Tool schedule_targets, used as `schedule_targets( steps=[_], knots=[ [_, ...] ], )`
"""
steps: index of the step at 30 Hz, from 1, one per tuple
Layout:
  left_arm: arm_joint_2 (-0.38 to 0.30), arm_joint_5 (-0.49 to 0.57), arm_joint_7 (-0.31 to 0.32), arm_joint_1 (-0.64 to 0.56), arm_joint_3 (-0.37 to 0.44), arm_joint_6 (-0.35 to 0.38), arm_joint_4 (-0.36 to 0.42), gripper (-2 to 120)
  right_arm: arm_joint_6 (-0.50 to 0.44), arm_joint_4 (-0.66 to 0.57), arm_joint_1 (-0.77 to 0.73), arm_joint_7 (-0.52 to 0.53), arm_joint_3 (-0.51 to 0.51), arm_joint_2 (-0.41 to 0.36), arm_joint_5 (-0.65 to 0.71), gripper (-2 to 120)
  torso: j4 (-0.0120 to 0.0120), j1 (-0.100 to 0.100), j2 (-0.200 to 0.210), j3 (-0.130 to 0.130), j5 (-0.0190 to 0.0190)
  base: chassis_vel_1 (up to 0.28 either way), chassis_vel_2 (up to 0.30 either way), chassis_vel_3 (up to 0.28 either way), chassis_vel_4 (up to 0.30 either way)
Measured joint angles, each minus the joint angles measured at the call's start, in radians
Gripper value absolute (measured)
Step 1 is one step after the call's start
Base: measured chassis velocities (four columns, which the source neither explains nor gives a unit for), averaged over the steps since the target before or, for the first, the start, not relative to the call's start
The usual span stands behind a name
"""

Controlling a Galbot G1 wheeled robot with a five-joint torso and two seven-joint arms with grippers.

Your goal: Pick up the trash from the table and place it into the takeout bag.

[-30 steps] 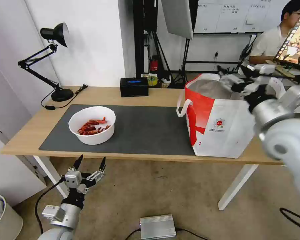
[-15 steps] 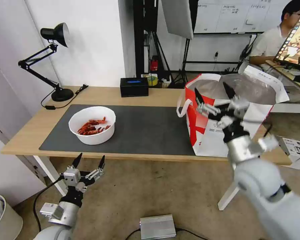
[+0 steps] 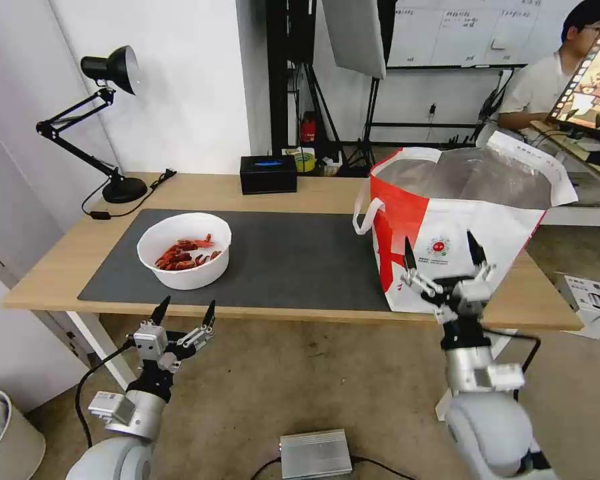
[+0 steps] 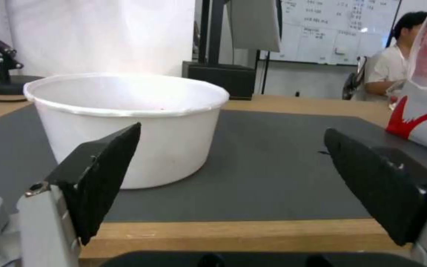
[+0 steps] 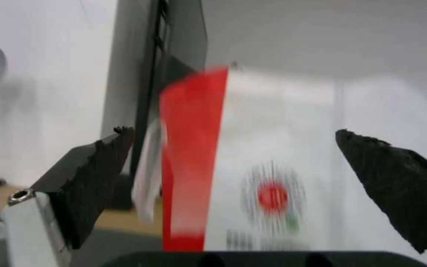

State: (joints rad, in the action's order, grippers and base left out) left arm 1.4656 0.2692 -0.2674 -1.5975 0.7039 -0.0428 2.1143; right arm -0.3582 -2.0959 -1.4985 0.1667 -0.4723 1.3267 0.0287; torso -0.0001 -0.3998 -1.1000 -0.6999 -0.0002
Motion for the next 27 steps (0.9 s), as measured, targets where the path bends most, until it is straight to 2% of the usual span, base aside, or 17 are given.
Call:
schedule_targets(
  steps=[6, 14, 20, 27],
  knots=[
    [-0.017, 0.01, 0.002, 0.006, 0.003, 0.003, -0.009, 100, -0.012, 0.051, -0.061, 0.048, 0.04, 0.049, -0.025, 100, 0.0001, 0.0, 0.0, 0.0, 0.0, 0.0, 0.0, 0.0, 0.0],
    [-0.028, 0.03, 0.001, -0.002, 0.03, 0.004, -0.01, 100, 0.103, 0.064, -0.109, 0.107, 0.145, 0.089, -0.041, 100, 0.0002, 0.0, 0.0, 0.0, 0.0002, 0.0, 0.0, 0.0, 0.0],
    [-0.029, 0.041, -0.004, -0.002, 0.046, 0.005, -0.005, 100, 0.192, -0.017, -0.159, 0.115, 0.197, 0.107, -0.077, 100, 0.0001, 0.0, 0.0, 0.0, 0.0001, 0.0, 0.0, 0.0, 0.0],
    [-0.025, 0.04, -0.005, 0.004, 0.04, 0.006, -0.011, 100, 0.247, -0.084, -0.213, 0.12, 0.202, 0.097, -0.143, 99, 0.0001, 0.0, 0.0, 0.0, 0.0002, 0.0, 0.0, 0.0, 0.0]
  ],
)
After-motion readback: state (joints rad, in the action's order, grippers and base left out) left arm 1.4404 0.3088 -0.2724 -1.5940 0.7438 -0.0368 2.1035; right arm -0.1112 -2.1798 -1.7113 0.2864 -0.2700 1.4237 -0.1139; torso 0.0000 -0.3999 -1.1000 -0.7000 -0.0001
